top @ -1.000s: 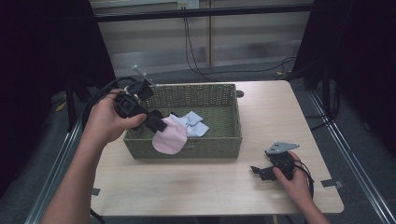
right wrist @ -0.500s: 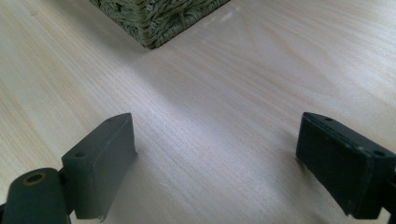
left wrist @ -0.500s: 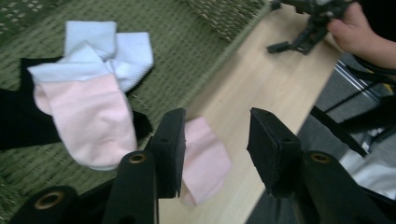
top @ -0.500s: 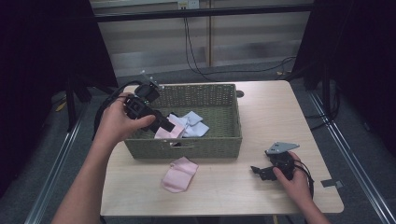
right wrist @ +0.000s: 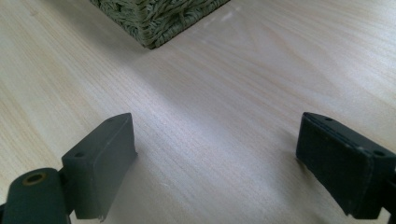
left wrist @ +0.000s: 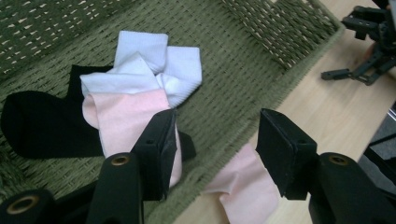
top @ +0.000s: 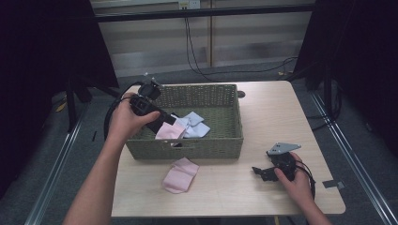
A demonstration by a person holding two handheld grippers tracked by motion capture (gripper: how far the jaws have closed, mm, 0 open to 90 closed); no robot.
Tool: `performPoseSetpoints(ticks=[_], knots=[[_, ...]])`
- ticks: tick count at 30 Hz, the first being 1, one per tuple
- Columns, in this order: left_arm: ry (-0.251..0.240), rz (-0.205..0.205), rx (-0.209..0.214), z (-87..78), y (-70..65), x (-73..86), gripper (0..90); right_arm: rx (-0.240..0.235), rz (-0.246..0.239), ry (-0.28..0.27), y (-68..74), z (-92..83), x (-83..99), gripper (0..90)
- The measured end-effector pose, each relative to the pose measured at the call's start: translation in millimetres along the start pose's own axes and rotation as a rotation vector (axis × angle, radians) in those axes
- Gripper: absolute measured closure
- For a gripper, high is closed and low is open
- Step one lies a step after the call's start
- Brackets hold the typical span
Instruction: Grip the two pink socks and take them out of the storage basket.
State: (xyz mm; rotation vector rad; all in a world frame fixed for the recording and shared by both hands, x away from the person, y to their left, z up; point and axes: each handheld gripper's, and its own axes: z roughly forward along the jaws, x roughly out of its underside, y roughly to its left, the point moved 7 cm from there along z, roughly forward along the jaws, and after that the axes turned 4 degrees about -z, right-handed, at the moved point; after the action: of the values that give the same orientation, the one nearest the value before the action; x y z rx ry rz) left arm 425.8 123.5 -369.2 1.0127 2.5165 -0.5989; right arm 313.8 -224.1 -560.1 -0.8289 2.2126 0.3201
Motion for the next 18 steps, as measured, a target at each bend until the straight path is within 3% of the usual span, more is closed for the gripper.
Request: performPoseSetpoints(ticks=[6,13,18], knots=[[0.005,-0.02,-0.027,14.5,11.9,-1.8,43.7,0.003,0.0,0.003,-0.1,-0.2,0.1,11.1],[0.007,-0.063,-0.023,31.9,24.3,-3.2,42.6,0.001,0.0,0.001,-0.1,-0.1,0.0,11.2],[0.035,-0.084,-0.035,44.4,31.7,-2.5,42.3,0.003,0.001,0.002,-0.1,-0.2,0.1,11.1]])
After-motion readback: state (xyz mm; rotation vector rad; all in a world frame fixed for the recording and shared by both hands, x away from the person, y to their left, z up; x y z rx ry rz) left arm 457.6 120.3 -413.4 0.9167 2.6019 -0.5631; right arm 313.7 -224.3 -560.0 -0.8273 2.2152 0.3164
